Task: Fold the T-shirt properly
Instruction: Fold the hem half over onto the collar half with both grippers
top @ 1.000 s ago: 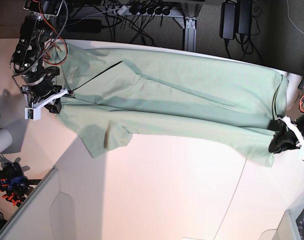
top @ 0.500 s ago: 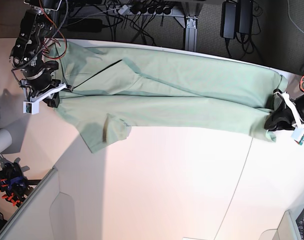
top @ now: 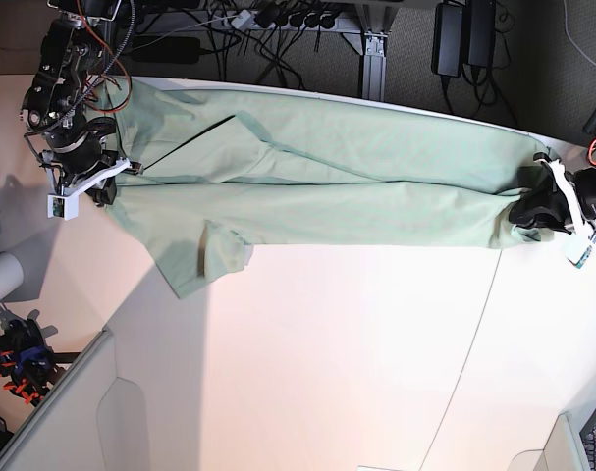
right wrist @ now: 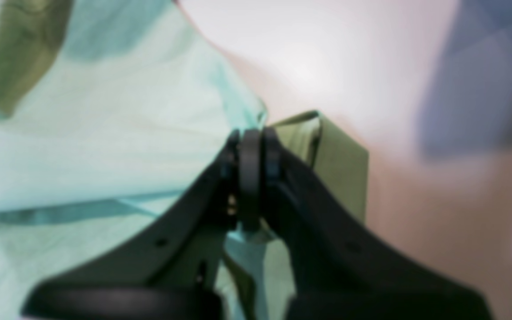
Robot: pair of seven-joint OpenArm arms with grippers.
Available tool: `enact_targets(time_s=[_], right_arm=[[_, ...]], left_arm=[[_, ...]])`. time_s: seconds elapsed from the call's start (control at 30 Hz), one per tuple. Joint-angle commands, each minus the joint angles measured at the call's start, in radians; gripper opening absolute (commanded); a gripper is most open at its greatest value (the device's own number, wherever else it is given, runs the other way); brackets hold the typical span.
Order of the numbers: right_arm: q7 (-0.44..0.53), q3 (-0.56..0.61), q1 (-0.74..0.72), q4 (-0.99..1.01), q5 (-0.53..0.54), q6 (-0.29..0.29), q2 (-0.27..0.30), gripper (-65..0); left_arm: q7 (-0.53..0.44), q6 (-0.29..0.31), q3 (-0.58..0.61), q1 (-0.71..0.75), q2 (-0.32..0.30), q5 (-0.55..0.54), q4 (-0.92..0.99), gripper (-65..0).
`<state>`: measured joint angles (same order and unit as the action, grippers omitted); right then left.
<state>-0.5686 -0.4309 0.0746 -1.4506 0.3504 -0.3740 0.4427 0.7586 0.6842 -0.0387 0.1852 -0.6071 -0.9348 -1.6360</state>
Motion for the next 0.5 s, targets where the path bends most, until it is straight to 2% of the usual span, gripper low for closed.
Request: enact_targets(time_s=[0.0, 0.07, 0.37, 0.4, 0.47], right_arm=[[0.027, -0.011, -0.011, -0.013, 0.005, 0.001, 0.022, -65.0], [0.027, -0.011, -0.011, -0.012, 0.005, 0.001, 0.022, -65.0], [0.028, -0.011, -0.013, -0.012, 0.009, 0.002, 0.021, -65.0], [0.036, -0.011, -0.013, -0.012, 0.009, 0.002, 0.02, -65.0], [0.042, -0.011, -0.013, -0.012, 0.017, 0.003, 0.02, -49.7]], left_arm=[[0.002, 0.014, -0.008, -0.013, -0.017, -0.034, -0.03, -65.0], [0.027, 0.014, -0.008, -0.007, -0.017, -0.049, -0.052, -65.0], [0.027, 0.014, -0.008, 0.057, -0.016, -0.025, -0.064, -65.0], [0.026, 0.014, -0.008, 0.06, -0.016, -0.025, -0.064, -63.1], [0.023, 0.014, -0.008, 0.064, -0.016, -0.025, -0.064, -55.2]])
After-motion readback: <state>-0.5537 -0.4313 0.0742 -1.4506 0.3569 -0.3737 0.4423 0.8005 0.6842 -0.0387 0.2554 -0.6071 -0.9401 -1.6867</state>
